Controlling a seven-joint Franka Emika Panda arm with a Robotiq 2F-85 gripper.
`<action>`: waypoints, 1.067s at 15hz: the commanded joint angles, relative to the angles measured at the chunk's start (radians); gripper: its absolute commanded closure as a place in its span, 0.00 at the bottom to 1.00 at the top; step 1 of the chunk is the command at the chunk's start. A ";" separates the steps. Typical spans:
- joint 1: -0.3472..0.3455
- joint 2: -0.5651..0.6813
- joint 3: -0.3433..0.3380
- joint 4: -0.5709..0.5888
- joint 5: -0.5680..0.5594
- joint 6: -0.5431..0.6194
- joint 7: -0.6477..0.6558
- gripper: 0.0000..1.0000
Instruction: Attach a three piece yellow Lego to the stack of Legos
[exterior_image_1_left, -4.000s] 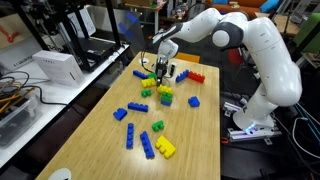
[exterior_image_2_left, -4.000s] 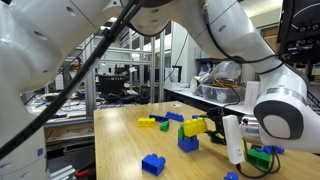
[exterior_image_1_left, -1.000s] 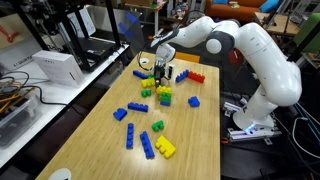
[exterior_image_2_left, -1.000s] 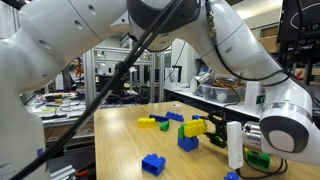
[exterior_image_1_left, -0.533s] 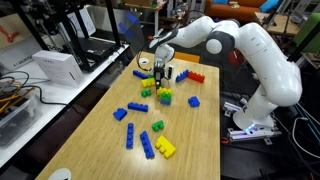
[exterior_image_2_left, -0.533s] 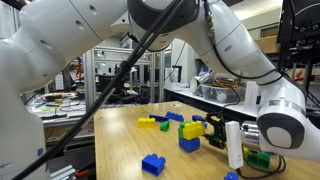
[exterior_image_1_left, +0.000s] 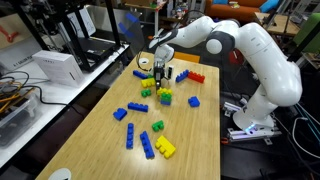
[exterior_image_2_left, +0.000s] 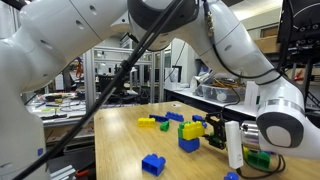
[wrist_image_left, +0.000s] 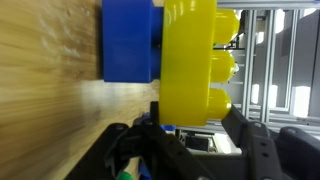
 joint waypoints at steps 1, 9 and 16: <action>0.006 -0.003 -0.004 -0.027 -0.014 0.061 -0.033 0.04; 0.047 -0.108 -0.027 -0.052 -0.170 0.196 0.004 0.00; 0.082 -0.257 0.000 -0.092 -0.321 0.278 0.032 0.00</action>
